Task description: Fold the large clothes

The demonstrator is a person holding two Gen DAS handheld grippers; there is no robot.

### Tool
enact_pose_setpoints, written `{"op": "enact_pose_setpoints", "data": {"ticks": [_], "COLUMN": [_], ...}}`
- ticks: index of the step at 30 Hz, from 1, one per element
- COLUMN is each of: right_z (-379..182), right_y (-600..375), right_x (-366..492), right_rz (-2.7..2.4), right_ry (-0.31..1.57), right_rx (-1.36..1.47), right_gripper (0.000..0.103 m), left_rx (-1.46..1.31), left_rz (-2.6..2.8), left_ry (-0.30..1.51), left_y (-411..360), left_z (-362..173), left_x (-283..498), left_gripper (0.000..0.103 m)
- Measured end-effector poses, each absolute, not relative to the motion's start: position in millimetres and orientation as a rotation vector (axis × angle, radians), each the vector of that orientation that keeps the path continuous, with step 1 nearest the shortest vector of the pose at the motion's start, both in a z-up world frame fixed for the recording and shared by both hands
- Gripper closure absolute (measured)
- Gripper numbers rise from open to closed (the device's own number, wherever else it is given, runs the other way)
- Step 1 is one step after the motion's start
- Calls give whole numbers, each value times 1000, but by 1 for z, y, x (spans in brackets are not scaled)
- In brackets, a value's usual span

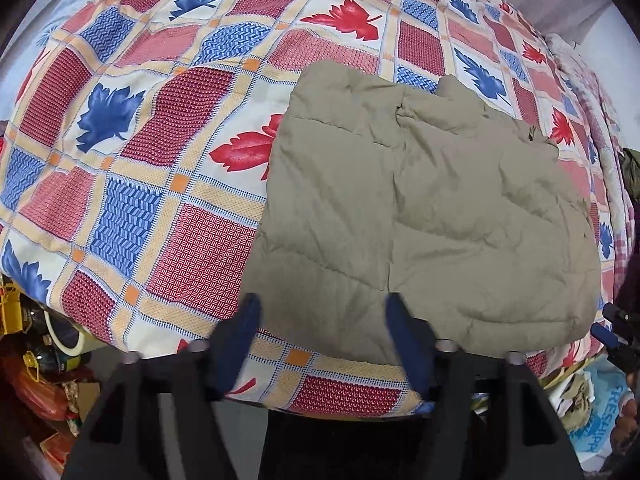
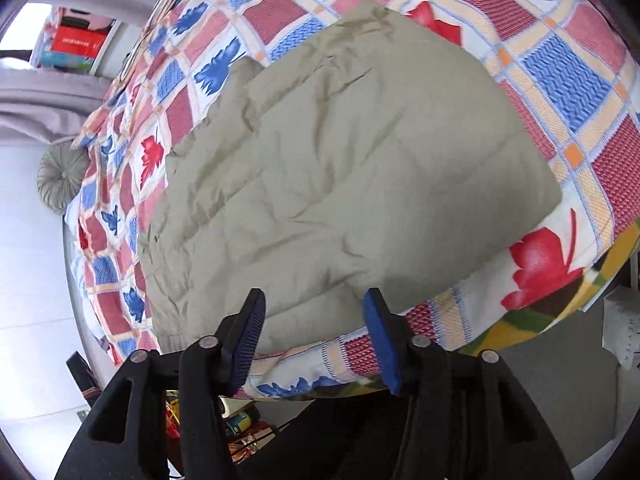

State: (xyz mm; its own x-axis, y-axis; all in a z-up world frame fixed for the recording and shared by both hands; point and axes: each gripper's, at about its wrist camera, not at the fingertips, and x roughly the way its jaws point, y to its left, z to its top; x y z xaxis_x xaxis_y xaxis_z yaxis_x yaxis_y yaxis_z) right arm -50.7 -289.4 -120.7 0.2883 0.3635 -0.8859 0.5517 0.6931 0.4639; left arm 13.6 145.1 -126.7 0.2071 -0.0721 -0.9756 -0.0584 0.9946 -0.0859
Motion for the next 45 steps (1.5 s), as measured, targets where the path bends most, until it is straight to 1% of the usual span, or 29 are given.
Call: {"op": "enact_pose_setpoints", "data": {"ticks": [2,9,10,11,16,17,20,21,23,31,33,37,43,45], "right_z": [-121,-126,-128,-128,-131,-132,-134,-136,-138,-148,-149,-151,-164,-169], "right_y": [-281,-252,-248,-243,-226,-223,-212,-208,-201,-179,-176,-166,-156,-155], "right_x": [-45,-27,-25,-22,-11,-9,-3,-1,3,15,19,26,33,33], "right_rz": [-136,-102,-98,-94,-70,-65,-54,-49,-38,0,10,30,54,56], "right_ry": [1327,1371,1378,1384,1400,1402,1409,1414,1420,1431,1425,1406,1401,1402], "right_rx": [846,795,789,781,746,743,721,708,687,616,603,552,513,506], "right_gripper": [45,44,44,44,43,41,40,37,36,36,36,36,36,36], "left_rx": [-97,-61,-58,-52,-30,-23,-10,-1,22,-38,-30,-56,-101,-180], "left_rz": [-21,-26,-20,-8,-12,-16,-15,-4,15,-46,-38,-54,-122,-158], "left_ry": [1343,1361,1356,1352,1347,1348,1354,1347,1345,1383,1339,1348,1295,1383], "left_y": [143,142,142,143,142,142,143,144,146,159,161,168,191,204], "left_z": [-123,-131,-131,-131,-133,-134,-139,-141,-146,-168,-172,-184,-186,-193], "left_x": [15,22,24,25,34,35,38,39,41,50,53,65,88,97], "left_gripper": [16,16,11,0,0,0,0,0,0,0,0,0,0,0]}}
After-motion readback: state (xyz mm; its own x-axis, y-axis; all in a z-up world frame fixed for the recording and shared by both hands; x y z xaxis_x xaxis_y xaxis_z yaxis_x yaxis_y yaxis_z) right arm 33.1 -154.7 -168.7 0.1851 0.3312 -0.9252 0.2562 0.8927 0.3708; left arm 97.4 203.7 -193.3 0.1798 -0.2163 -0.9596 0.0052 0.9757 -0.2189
